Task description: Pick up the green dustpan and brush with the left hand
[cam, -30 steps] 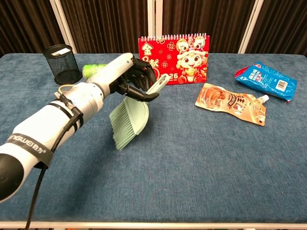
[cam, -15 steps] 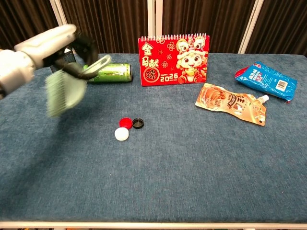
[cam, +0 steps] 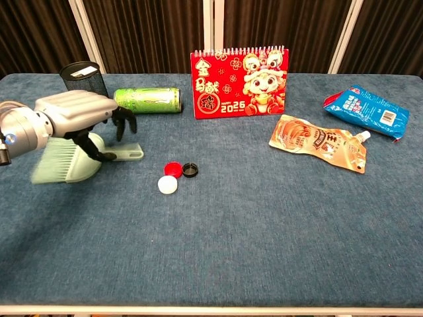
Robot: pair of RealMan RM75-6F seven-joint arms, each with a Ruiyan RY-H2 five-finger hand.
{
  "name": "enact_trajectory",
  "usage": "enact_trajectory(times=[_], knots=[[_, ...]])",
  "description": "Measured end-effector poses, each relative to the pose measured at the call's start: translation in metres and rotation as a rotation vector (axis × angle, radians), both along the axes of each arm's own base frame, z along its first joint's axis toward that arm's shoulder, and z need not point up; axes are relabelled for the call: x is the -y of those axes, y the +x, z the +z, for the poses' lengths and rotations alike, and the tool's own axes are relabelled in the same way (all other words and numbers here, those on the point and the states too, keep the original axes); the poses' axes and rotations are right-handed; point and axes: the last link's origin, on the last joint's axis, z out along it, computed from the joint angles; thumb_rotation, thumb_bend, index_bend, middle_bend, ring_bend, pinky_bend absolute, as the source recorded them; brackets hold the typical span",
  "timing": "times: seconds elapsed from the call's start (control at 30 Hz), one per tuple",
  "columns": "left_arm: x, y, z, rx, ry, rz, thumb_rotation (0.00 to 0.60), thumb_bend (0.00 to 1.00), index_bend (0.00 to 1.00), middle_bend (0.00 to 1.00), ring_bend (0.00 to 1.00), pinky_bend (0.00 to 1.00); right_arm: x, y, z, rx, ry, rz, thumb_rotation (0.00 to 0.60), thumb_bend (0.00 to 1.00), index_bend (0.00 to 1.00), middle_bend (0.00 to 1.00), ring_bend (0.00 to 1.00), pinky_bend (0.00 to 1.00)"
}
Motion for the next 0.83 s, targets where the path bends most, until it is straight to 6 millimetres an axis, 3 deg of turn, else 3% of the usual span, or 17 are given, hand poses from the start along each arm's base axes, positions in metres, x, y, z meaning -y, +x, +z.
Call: enact_trajectory(times=[0.13, 0.23, 0.33, 0.47, 0.57, 0.7, 0.83], knots=[[0.004, 0.004, 0.009, 0.1, -0.007, 0.044, 0.6, 0.19, 0.18, 0.3, 0.2, 0.28, 0.002, -0.002, -0.001, -0.003, 0.012, -0.011, 0.6, 0.22, 0.0, 0.13, 0.0, 0.0], [0.006, 0.001, 0.029, 0.223, 0.018, 0.101, 0.6, 0.19, 0.18, 0.3, 0.2, 0.27, 0.003, -0.005, -0.001, -0.011, 0.021, -0.028, 0.6, 0.23, 0.0, 0.13, 0.0, 0.0], [0.008, -0.017, 0.065, 0.318, 0.114, 0.151, 0.6, 0.19, 0.21, 0.3, 0.2, 0.25, 0.004, -0.008, -0.001, -0.022, 0.023, -0.04, 0.6, 0.23, 0.0, 0.13, 0.0, 0.0], [0.02, -0.055, 0.119, 0.287, 0.306, 0.171, 0.6, 0.19, 0.24, 0.3, 0.19, 0.21, 0.003, -0.01, -0.003, -0.032, 0.011, -0.041, 0.6, 0.24, 0.0, 0.1, 0.0, 0.0], [0.042, -0.082, 0.151, 0.205, 0.439, 0.173, 0.6, 0.19, 0.24, 0.3, 0.19, 0.19, 0.001, -0.011, -0.006, -0.035, -0.005, -0.038, 0.6, 0.25, 0.0, 0.08, 0.0, 0.0], [0.089, -0.113, 0.186, 0.089, 0.572, 0.205, 0.6, 0.19, 0.24, 0.3, 0.19, 0.19, 0.0, -0.011, -0.009, -0.026, -0.012, -0.026, 0.6, 0.25, 0.0, 0.08, 0.0, 0.0], [0.13, -0.125, 0.199, 0.04, 0.598, 0.261, 0.6, 0.19, 0.24, 0.29, 0.18, 0.19, 0.001, -0.006, -0.013, -0.012, -0.001, 0.0, 0.6, 0.25, 0.0, 0.08, 0.0, 0.0]])
